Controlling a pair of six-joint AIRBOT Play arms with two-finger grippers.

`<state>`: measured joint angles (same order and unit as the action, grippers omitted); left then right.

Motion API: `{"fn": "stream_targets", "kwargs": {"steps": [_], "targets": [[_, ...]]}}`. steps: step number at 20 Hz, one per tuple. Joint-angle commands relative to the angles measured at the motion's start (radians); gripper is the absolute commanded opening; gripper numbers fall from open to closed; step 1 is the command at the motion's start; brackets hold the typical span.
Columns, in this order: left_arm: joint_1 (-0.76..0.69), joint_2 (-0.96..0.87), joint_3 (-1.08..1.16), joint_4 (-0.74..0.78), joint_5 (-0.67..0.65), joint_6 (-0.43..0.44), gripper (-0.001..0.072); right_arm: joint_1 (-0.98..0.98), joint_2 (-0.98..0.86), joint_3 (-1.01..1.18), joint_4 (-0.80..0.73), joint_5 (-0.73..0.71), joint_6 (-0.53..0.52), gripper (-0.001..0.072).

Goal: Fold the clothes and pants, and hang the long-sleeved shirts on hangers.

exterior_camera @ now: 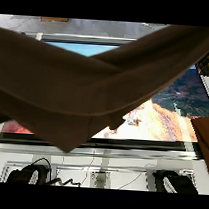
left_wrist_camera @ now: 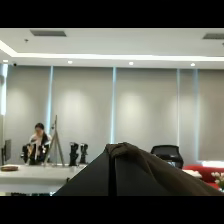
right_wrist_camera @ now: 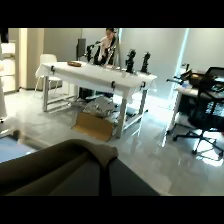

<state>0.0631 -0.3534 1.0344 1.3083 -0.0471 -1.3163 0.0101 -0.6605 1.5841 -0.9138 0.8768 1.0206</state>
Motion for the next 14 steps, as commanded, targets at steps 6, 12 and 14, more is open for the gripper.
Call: {"fn": "stream_targets", "kwargs": {"steps": [6, 12, 14], "targets": [[-0.003, -0.275, -0.001, -0.077, -0.403, -0.003, 0.0012, 0.001, -0.098, -0.004, -0.081, 0.389, 0.183, 0.0012], [-0.224, -0.661, 0.000, -0.134, -0.266, 0.020, 0.0013, 0.001, -0.366, -0.045, -0.116, 0.457, 0.202, 0.0012], [-0.297, -0.754, 0.000, -0.134, -0.076, 0.084, 0.0013, 0.001, -0.443, -0.085, -0.128, 0.383, 0.203, 0.0012]]}}
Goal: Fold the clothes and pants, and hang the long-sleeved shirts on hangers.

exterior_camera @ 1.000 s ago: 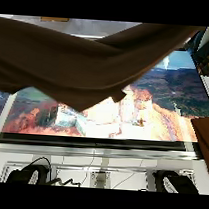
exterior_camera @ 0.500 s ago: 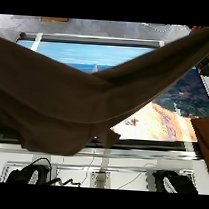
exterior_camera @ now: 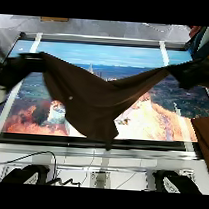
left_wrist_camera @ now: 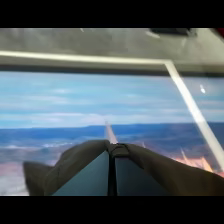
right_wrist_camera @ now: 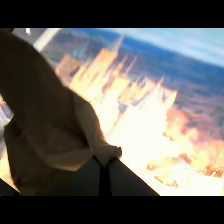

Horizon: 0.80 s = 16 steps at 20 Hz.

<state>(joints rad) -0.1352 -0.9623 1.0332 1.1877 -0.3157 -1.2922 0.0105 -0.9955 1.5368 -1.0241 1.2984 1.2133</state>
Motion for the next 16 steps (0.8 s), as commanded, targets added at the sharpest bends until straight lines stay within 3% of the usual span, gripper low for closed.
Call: {"fn": "stream_targets", "kwargs": {"steps": [1, 4, 10, 15, 16], "targets": [[-0.130, -0.188, 0.001, -0.013, 0.280, 0.070, 0.0013, 0.001, -0.145, -0.057, -0.029, -0.079, 0.010, 0.0012], [-0.187, -0.294, 0.001, -0.011, 0.397, 0.070, 0.0013, 0.001, -0.228, -0.108, -0.058, -0.177, 0.051, 0.0012], [-0.222, -0.418, 0.001, -0.011, 0.406, 0.069, 0.0013, 0.001, -0.289, -0.174, -0.181, -0.218, 0.085, 0.0012], [-0.221, -0.427, 0.001, -0.011, 0.406, 0.069, 0.0024, 0.001, -0.289, -0.177, -0.185, -0.218, 0.085, 0.0012], [-0.221, -0.427, 0.001, -0.011, 0.406, 0.070, 0.0068, 0.001, -0.289, -0.177, -0.185, -0.218, 0.085, 0.0012]]}}
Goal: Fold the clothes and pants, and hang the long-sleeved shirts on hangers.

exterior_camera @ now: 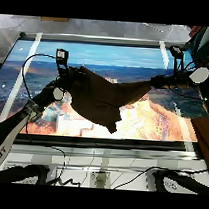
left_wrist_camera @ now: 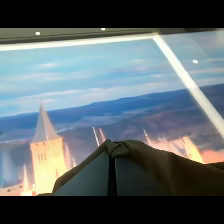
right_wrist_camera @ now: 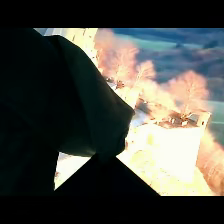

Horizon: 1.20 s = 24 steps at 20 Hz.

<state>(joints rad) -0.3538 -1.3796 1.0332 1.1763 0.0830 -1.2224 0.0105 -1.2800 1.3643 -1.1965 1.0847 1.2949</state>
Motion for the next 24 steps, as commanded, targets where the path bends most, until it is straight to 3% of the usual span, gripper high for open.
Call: {"fn": "stream_targets", "kwargs": {"steps": [1, 2, 3, 6, 8, 9, 13, 16, 20, 24], "targets": [[-0.003, -0.010, 0.001, 0.000, 0.002, -0.001, 0.0246, 0.001, -0.004, -0.005, -0.013, -0.004, 0.003, 0.0012], [-0.003, -0.007, 0.001, 0.000, -0.022, -0.005, 0.0564, 0.001, -0.004, -0.005, -0.013, -0.004, 0.004, 0.0012], [-0.002, 0.002, 0.001, -0.003, -0.068, -0.005, 0.0703, 0.001, -0.004, -0.005, -0.013, -0.004, 0.003, 0.0012], [0.041, 0.070, 0.001, -0.003, -0.373, -0.034, 0.0697, 0.001, -0.004, -0.005, -0.016, -0.004, 0.003, 0.0012], [0.112, 0.120, -0.002, 0.001, -0.588, -0.182, 0.0701, 0.001, -0.004, -0.005, -0.016, -0.004, 0.003, 0.0013], [0.160, 0.134, -0.007, 0.005, -0.674, -0.209, 0.0708, 0.001, -0.004, -0.005, -0.016, -0.004, 0.003, 0.0013], [0.315, 0.167, -0.105, -0.011, -0.875, -0.240, 0.0707, 0.001, -0.004, -0.005, -0.016, 0.001, 0.003, 0.0013], [0.320, 0.201, -0.249, -0.104, -0.876, -0.228, 0.0704, 0.001, -0.004, -0.005, -0.016, 0.003, 0.003, 0.0013], [0.280, 0.172, -0.357, -0.243, -0.750, -0.227, 0.0698, 0.001, -0.004, -0.005, -0.016, 0.003, 0.003, 0.0012], [0.248, 0.084, -0.356, -0.499, -0.726, -0.043, 0.0696, 0.001, -0.004, -0.005, -0.016, 0.003, 0.003, 0.0013]]}}
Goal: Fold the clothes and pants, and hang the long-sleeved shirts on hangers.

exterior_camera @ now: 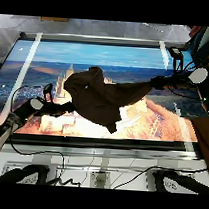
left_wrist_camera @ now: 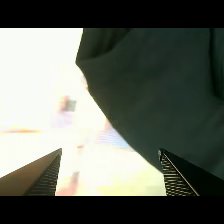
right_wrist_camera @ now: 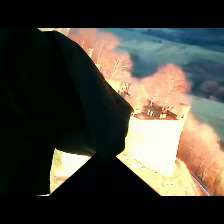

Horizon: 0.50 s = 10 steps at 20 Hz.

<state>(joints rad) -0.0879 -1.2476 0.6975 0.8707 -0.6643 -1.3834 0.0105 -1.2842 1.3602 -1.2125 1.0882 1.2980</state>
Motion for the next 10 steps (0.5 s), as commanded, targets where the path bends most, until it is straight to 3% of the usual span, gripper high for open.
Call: {"fn": "stream_targets", "kwargs": {"steps": [1, 3, 4, 5, 8, 9, 10], "targets": [[-0.024, -0.075, -0.020, -0.241, 0.024, 0.160, 0.0694, 0.001, 0.000, 0.000, 0.000, 0.000, 0.000, 0.0012], [-0.030, -0.127, -0.019, -0.310, 0.025, 0.220, 0.0685, 0.001, 0.000, 0.000, 0.000, 0.000, 0.000, 0.0013], [-0.030, -0.145, -0.019, -0.341, 0.024, 0.256, 0.0623, 0.001, 0.000, 0.000, 0.000, 0.000, 0.000, 0.0012], [-0.030, -0.158, -0.019, -0.373, 0.025, 0.292, 0.0607, 0.001, 0.000, 0.000, 0.000, 0.000, 0.000, 0.0013], [-0.030, -0.176, -0.018, -0.428, 0.055, 0.360, 0.0596, 0.001, 0.000, 0.000, 0.000, -0.001, 0.000, 0.0012], [-0.030, -0.178, -0.018, -0.443, 0.078, 0.360, 0.0559, 0.001, 0.000, 0.000, 0.000, -0.001, 0.000, 0.0013], [-0.030, -0.179, -0.018, -0.463, 0.101, 0.360, 0.0476, 0.001, 0.000, 0.000, 0.000, -0.001, 0.000, 0.0013]]}}
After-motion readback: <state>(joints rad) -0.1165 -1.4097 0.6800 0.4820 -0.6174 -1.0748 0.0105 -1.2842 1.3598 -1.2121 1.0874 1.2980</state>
